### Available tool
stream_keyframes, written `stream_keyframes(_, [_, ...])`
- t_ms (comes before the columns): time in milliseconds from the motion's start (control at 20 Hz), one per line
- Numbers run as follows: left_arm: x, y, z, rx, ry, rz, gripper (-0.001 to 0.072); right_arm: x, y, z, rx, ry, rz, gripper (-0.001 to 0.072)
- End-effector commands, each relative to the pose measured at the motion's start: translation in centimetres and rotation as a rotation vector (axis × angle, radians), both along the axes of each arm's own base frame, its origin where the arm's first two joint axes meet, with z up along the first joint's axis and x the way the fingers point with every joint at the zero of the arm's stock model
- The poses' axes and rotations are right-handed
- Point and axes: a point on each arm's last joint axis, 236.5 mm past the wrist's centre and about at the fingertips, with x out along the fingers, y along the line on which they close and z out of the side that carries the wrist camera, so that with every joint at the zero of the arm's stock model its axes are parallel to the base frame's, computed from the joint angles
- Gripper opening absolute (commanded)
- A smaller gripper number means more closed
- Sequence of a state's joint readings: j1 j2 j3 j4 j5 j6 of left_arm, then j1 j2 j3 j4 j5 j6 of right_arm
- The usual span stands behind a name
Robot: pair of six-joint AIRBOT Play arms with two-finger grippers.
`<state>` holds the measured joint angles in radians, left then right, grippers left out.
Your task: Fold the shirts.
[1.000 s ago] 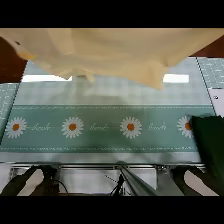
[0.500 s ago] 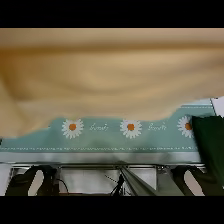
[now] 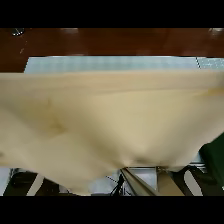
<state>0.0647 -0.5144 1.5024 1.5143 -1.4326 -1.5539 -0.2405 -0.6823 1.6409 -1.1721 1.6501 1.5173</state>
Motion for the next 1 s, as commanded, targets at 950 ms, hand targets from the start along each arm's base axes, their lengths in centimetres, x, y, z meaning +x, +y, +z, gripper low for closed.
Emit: stream_keyframes(950, [27.4,-4.6,-35.1,-0.460,0.642,0.076,0.0017,29.7,-1.8,-33.3,0.360,0.516,-0.018,0.0025])
